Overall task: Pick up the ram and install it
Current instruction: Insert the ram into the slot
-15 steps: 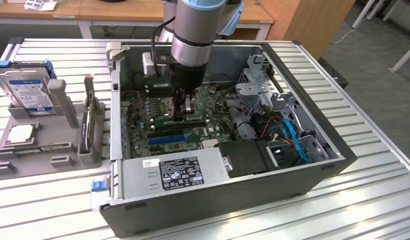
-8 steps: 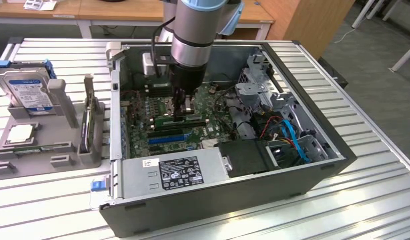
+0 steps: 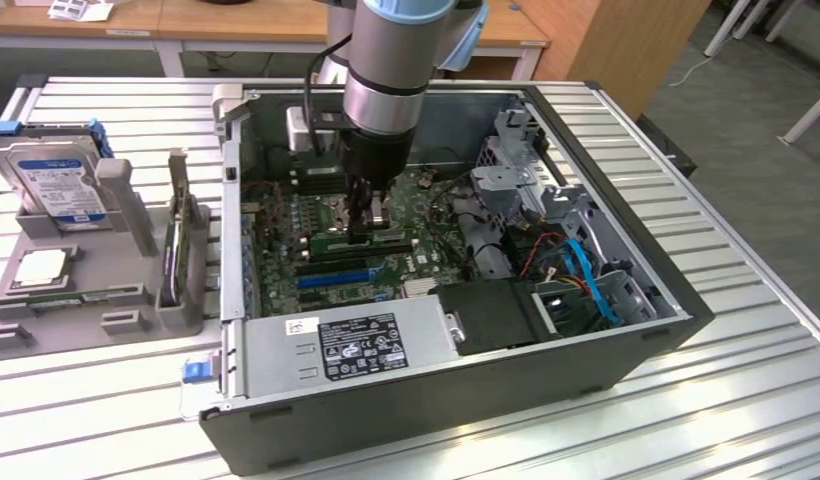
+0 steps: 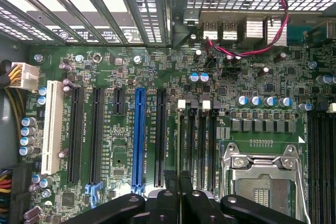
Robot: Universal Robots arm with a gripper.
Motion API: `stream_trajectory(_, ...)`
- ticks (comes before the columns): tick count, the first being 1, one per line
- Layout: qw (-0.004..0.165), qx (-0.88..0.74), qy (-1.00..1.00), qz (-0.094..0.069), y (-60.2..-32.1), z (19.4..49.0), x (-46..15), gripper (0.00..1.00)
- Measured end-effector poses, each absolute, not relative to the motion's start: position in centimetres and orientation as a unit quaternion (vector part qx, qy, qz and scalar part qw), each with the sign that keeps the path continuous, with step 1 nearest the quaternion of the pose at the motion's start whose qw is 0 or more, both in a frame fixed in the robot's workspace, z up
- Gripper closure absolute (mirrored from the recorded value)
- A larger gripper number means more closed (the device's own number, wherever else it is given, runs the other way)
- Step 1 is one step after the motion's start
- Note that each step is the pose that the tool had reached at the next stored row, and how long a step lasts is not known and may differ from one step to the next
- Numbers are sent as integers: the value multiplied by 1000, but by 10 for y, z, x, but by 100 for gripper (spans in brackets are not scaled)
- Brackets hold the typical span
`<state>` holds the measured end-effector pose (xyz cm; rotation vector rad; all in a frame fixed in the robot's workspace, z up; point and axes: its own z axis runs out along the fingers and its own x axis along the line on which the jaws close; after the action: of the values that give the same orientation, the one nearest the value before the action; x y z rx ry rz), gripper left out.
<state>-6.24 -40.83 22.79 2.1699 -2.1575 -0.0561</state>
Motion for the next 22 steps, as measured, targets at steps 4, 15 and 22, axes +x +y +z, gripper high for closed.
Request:
stream_trajectory(4, 41, 708, -704, -18, -408, 228, -62, 88)
stream_trajectory(15, 41, 708, -705, -18, -408, 229, -62, 88)
stream_trajectory(22, 40, 702, -711, -19, -403, 229, -62, 88)
